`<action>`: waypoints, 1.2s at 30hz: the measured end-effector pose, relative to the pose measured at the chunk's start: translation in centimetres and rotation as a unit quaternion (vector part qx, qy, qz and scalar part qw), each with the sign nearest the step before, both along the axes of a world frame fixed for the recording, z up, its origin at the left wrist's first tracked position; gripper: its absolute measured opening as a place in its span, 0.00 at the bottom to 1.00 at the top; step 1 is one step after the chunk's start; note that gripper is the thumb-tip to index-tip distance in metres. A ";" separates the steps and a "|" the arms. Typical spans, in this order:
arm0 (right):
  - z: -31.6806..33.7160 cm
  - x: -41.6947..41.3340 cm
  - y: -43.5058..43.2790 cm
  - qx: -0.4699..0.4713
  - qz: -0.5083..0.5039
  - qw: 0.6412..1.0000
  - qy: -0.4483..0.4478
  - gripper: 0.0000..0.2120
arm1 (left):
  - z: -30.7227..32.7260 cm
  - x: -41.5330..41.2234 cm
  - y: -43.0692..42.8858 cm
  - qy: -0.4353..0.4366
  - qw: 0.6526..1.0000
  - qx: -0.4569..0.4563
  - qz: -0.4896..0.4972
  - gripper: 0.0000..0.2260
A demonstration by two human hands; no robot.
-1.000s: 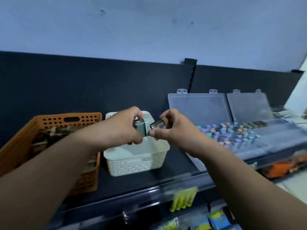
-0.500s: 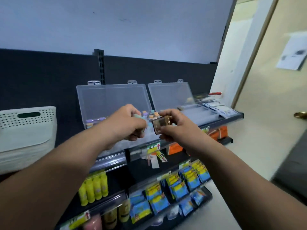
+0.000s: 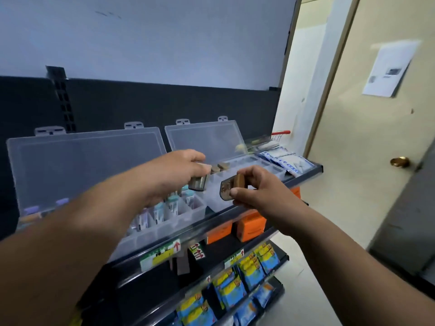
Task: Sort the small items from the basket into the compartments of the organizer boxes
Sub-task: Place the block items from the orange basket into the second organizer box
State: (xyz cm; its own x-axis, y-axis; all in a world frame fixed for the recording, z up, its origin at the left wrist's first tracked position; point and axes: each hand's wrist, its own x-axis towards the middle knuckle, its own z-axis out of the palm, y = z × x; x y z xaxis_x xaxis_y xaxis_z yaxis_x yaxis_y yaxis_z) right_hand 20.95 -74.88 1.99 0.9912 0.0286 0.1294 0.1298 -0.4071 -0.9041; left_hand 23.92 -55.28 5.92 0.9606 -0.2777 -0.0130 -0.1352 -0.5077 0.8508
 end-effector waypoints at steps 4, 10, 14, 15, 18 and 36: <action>1.1 4.8 -2.6 -0.070 -0.032 0.997 -0.030 0.18 | 0.8 4.5 -1.7 -0.021 0.999 0.027 0.006 0.17; 1.1 12.6 -7.2 -0.122 -0.066 0.989 -0.060 0.25 | 0.5 10.7 -5.4 -0.041 0.999 0.014 0.016 0.13; 0.6 17.8 -10.2 -0.160 -0.047 0.984 -0.069 0.23 | -0.1 14.1 -8.5 -0.060 0.997 0.050 0.028 0.16; 0.5 19.4 -11.1 -0.169 -0.039 0.982 -0.074 0.22 | -0.3 15.0 -9.4 -0.065 0.995 0.063 0.034 0.17; 0.1 24.0 -13.2 -0.193 0.000 0.978 -0.072 0.23 | -1.3 17.9 -11.9 -0.064 0.993 0.082 0.059 0.19; -3.1 37.4 -15.4 -0.332 0.263 0.902 -0.087 0.10 | -6.9 27.5 -18.8 -0.030 0.945 0.270 0.180 0.23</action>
State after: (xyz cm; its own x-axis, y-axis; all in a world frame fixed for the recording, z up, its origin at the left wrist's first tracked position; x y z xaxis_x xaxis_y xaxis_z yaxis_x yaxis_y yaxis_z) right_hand 58.36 -90.27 -1.07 0.7843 0.6171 0.0638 0.5794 -0.6919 -0.4307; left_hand 51.37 -74.03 -0.97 0.9950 0.0999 -0.0024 0.0902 -0.8883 0.4504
